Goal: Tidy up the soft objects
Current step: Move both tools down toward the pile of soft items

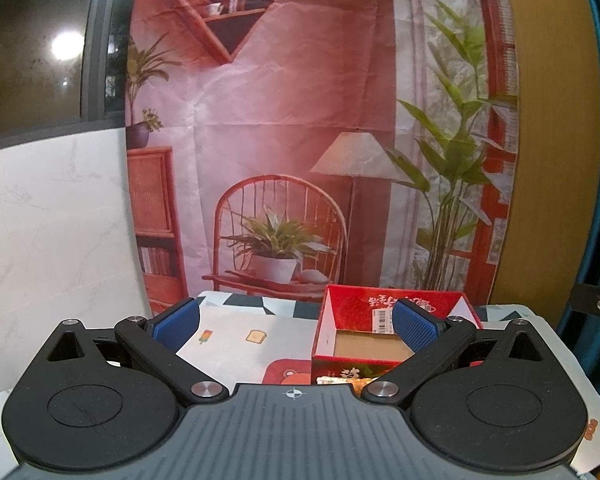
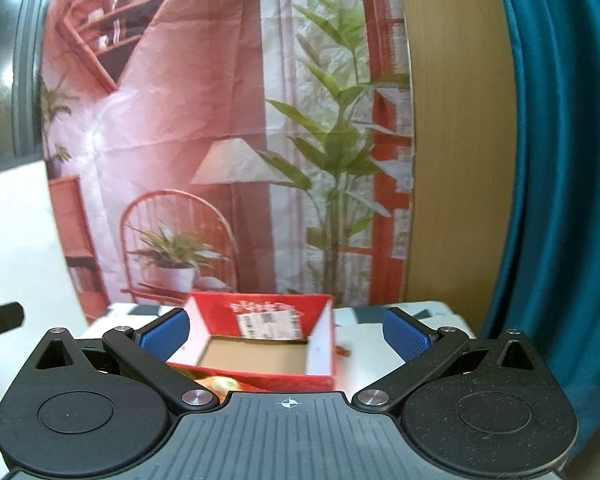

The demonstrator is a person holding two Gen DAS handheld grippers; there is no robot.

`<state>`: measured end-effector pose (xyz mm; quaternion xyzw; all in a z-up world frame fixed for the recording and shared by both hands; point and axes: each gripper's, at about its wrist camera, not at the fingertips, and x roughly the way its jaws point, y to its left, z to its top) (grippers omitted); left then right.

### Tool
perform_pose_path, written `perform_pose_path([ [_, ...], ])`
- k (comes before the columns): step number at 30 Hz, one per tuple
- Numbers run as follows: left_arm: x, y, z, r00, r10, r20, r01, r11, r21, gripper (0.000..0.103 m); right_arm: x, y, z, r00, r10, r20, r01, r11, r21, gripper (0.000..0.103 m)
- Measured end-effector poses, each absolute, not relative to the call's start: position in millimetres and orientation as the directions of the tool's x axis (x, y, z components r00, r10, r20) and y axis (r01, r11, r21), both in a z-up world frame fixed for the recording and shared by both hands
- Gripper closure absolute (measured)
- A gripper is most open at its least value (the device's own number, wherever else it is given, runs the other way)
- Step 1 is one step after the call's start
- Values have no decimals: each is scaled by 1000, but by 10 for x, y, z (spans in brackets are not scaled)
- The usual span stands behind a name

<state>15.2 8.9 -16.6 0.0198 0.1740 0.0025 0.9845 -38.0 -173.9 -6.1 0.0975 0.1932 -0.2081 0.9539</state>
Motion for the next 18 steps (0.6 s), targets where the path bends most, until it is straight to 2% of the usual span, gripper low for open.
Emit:
perform_pose_path([
  [5, 302, 163, -371, 947, 23, -321, -18, 1000, 17, 0, -293, -1770, -296, 852, -329, -406, 399, 911, 99, 0],
  [12, 535, 245, -720, 932, 65, -357, -47, 997, 58, 0, -107, -1805, -724, 817, -337, -468, 420, 904, 82, 0],
  [18, 683, 299, -1042, 920, 40, -390, -6, 996, 88, 0, -48, -1852, -1108, 833, -261, -487, 387, 905, 177, 0],
])
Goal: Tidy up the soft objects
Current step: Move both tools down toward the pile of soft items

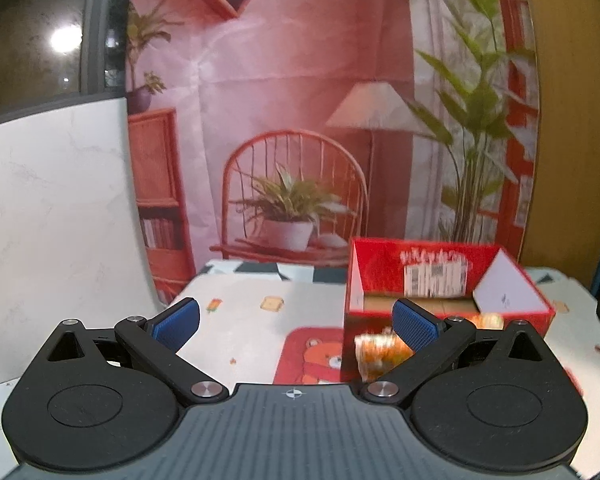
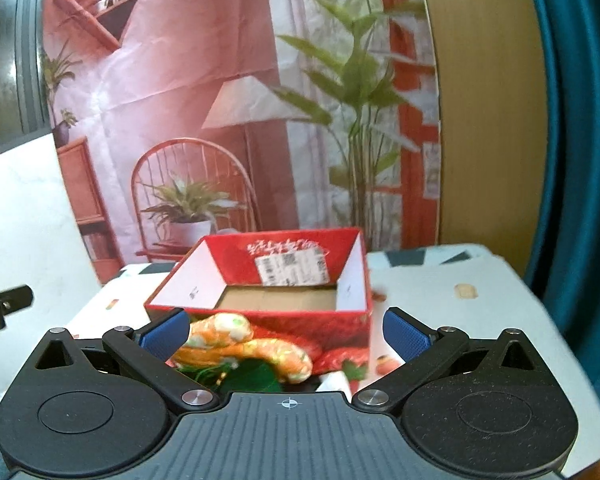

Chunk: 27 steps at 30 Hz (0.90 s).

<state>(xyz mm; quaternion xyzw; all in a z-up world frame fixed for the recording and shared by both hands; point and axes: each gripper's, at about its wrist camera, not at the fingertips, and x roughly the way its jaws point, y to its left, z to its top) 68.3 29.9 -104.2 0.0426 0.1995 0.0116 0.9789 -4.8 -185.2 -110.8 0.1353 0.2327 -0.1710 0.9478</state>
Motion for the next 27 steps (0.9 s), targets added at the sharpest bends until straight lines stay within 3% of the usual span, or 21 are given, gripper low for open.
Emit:
perform_pose_path([
  [5, 720, 368, -1304, 908, 50, -415, -1, 993, 118, 0, -49, -1953, -1355, 835, -248, -492, 397, 890, 225, 0],
  [9, 783, 454, -1457, 891, 36, -452, 0, 997, 79, 0, -36, -1936, -1521, 822, -296, -487, 417, 894, 161, 0],
  [21, 926, 521, -1853, 820, -19, -572, 32, 999, 13, 0, 107, -1812, -1977, 768, -248, -591, 409, 899, 155, 1],
  [27, 919, 511, -2000, 800, 19, -599, 28, 997, 70, 0, 174, -1700, -2083, 752, -187, -632, 352, 925, 145, 6],
])
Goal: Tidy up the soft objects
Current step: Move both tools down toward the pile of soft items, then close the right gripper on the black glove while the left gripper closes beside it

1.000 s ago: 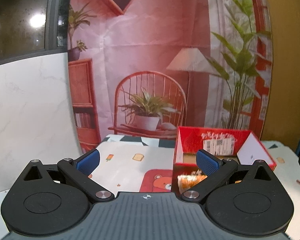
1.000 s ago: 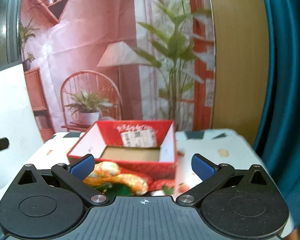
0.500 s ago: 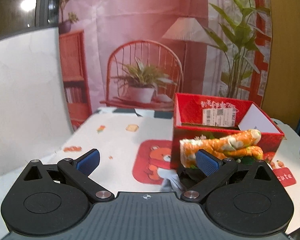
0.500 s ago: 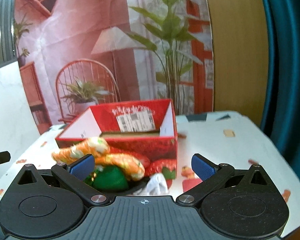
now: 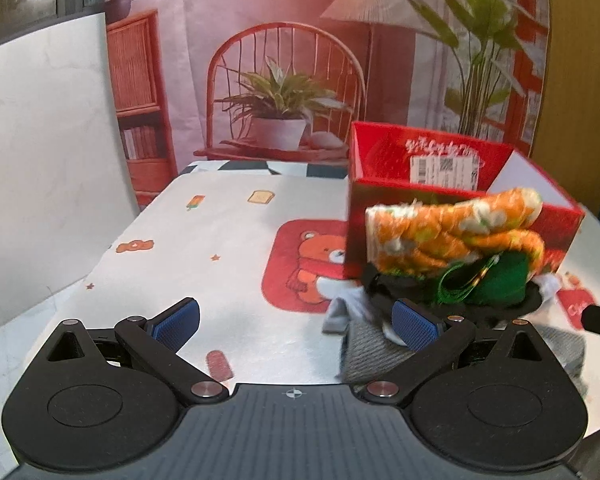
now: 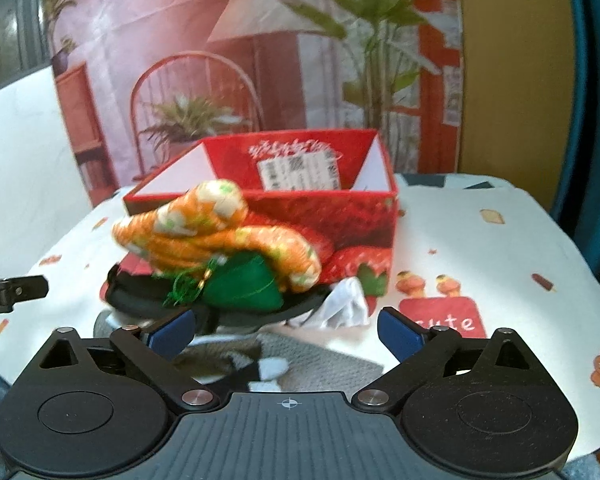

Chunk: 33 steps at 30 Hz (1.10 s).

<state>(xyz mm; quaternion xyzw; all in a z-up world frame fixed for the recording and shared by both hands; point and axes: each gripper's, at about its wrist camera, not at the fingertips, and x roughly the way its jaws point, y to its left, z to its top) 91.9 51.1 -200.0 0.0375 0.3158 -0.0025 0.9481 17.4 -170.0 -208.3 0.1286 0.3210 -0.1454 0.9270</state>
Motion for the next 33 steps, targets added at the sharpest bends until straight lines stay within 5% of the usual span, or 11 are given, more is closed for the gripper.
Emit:
perform_pose_path([
  [10, 956, 524, -2237, 729, -33, -684, 66, 998, 23, 0, 250, -1629, -2260, 719, -129, -682, 311, 938, 151, 20],
  [16, 998, 577, -2353, 685, -70, -725, 70, 997, -31, 10, 278, -1598, -2327, 702, -105, -705, 291, 945, 149, 27],
  [20, 1002, 598, -2391, 671, -99, -735, 77, 995, -64, 20, 292, -1578, -2340, 703, -88, -706, 274, 949, 154, 38],
  [26, 1034, 572, -2457, 644, -143, -751, 96, 990, -107, 21, 313, -1565, -2377, 702, -37, -711, 237, 954, 184, 60],
  [33, 1056, 450, -2565, 599, -213, -772, 175, 976, -133, 21, 357, -1511, -2450, 687, 3, -727, 202, 960, 195, 61],
])
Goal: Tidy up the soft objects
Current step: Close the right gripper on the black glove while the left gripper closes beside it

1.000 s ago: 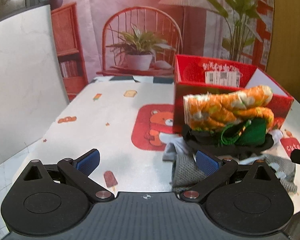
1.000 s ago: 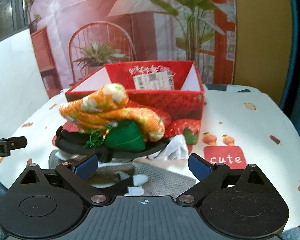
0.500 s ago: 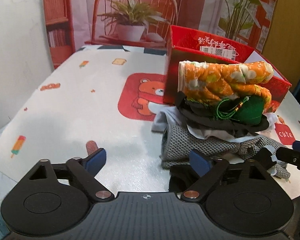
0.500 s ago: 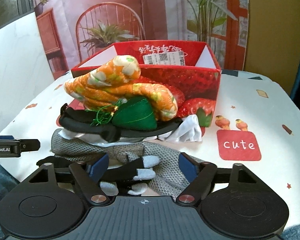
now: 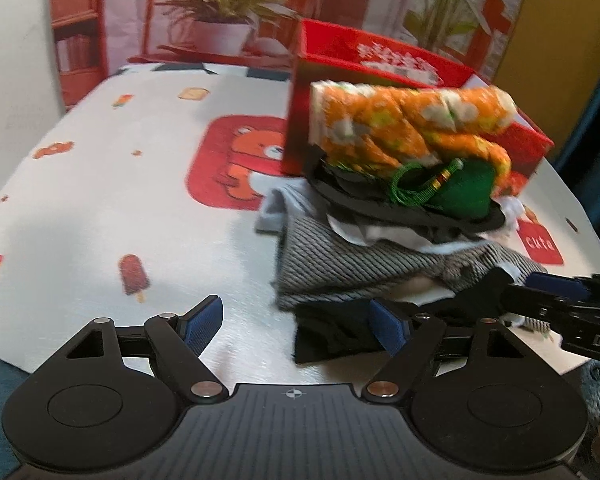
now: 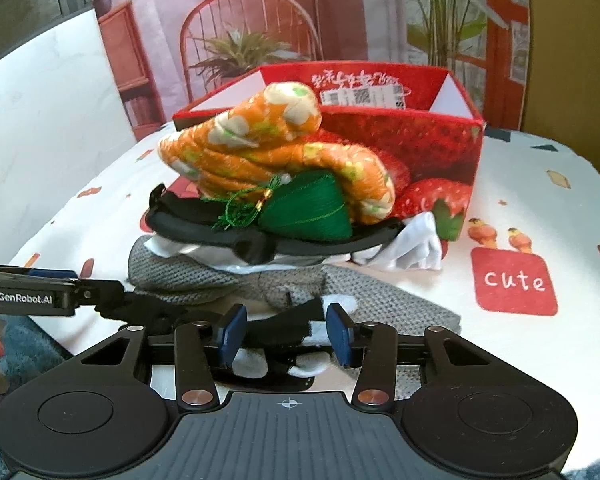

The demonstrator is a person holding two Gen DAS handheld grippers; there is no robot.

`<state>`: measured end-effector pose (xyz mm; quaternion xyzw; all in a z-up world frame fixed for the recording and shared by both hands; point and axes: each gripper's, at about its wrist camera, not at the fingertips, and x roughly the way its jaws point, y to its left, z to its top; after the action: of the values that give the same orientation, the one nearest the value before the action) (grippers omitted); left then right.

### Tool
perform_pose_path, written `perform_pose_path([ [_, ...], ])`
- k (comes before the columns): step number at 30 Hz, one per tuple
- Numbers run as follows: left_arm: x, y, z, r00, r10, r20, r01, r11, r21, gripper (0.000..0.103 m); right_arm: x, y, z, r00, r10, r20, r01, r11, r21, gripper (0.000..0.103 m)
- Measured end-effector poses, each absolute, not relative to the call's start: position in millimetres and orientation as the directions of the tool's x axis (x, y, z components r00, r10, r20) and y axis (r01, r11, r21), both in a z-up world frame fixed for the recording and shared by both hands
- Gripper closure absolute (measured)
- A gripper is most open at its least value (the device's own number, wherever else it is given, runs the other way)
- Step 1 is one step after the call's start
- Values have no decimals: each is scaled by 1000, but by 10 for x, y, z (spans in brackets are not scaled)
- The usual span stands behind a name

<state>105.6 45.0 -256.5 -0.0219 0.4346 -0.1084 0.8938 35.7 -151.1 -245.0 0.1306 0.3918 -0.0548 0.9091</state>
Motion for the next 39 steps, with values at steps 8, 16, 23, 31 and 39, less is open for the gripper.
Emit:
perform_pose_path([
  [8, 1109, 351, -2742, 543, -273, -794, 228, 958, -173, 31, 445, -1442, -2624, 655, 45, -755, 166, 965, 201, 60],
  [16, 1125, 357, -2840, 516, -294, -804, 219, 953, -208, 31, 479, -1435, -2764, 624, 63, -779, 171, 962, 214, 59],
  [23, 1133, 404, -2859, 509, -312, -802, 209, 949, -236, 30, 412, -1453, -2726, 631, 20, -776, 209, 958, 195, 51],
  [31, 1118, 385, -2857, 519, -306, -798, 221, 950, -221, 30, 384, -1577, -2833, 613, 36, -789, 275, 927, 256, 48],
  [39, 1112, 336, -2862, 503, -339, -795, 269, 936, -229, 32, 439, -1551, -2910, 622, 75, -779, 259, 919, 296, 45],
])
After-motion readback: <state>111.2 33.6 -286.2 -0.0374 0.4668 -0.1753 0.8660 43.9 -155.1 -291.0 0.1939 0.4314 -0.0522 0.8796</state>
